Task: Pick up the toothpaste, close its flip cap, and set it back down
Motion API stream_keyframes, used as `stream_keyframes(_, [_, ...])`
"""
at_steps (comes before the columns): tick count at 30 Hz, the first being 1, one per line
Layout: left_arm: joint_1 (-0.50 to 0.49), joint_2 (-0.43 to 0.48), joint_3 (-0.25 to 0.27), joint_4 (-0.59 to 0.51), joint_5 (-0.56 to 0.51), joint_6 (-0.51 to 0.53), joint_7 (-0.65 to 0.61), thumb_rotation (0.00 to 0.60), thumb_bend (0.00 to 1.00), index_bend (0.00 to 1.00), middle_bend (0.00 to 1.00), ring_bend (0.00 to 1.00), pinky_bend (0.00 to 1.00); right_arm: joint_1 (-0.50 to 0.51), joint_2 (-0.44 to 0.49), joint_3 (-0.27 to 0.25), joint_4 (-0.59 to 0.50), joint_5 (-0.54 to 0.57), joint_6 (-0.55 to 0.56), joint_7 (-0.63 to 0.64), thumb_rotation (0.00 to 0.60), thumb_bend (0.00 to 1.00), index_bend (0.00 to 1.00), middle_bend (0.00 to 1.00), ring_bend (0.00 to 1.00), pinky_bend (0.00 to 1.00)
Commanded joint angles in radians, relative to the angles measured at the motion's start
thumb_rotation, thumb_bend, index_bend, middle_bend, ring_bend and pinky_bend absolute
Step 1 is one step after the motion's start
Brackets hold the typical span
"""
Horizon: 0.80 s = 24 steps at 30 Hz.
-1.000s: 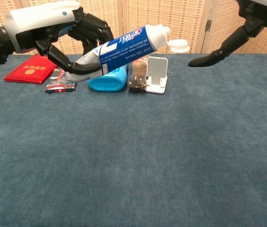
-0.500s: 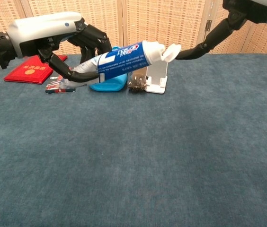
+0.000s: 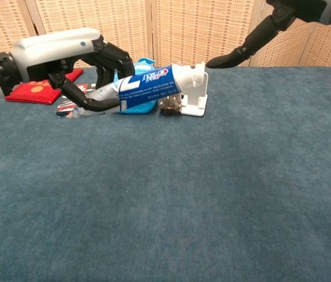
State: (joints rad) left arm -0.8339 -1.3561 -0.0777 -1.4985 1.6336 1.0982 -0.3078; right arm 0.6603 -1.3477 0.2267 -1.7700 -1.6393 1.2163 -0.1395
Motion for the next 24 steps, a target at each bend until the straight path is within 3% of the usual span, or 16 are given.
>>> stream_keyframes(1, [0.03,-0.017,-0.001,0.033,-0.013,0.043,-0.049,0.6,0.62,0.74,0.84,0.77,0.57,-0.02,0.034,-0.025,-0.041,0.003,0.002,0.048,0.595,0.0,0.0,0.0,0.0,0.0])
stream_keyframes(3, [0.046,-0.027,-0.003,0.057,-0.016,0.072,-0.082,0.6,0.62,0.74,0.84,0.77,0.56,-0.028,0.06,-0.043,-0.067,0.001,-0.003,0.1,0.554,0.0,0.0,0.0,0.0,0.0])
stream_keyframes(7, [0.066,-0.044,-0.001,0.095,-0.005,0.116,-0.116,0.6,0.62,0.74,0.84,0.77,0.56,-0.03,0.079,-0.057,-0.077,0.005,-0.013,0.184,0.384,0.0,0.0,0.0,0.0,0.0])
stream_keyframes(13, [0.072,-0.059,0.002,0.109,0.023,0.148,-0.123,0.6,0.62,0.74,0.84,0.77,0.56,-0.001,0.064,-0.052,-0.047,0.018,-0.043,0.311,0.177,0.0,0.0,0.0,0.0,0.0])
stream_keyframes(19, [0.069,-0.072,-0.005,0.1,0.036,0.162,-0.102,0.6,0.62,0.74,0.84,0.77,0.56,0.036,0.038,-0.03,-0.031,0.057,-0.084,0.459,0.09,0.0,0.0,0.0,0.0,0.0])
stream_keyframes(24, [0.062,-0.078,-0.012,0.093,0.028,0.151,-0.089,0.6,0.62,0.74,0.84,0.77,0.56,0.063,0.007,-0.018,-0.001,0.074,-0.107,0.513,0.083,0.0,0.0,0.0,0.0,0.0])
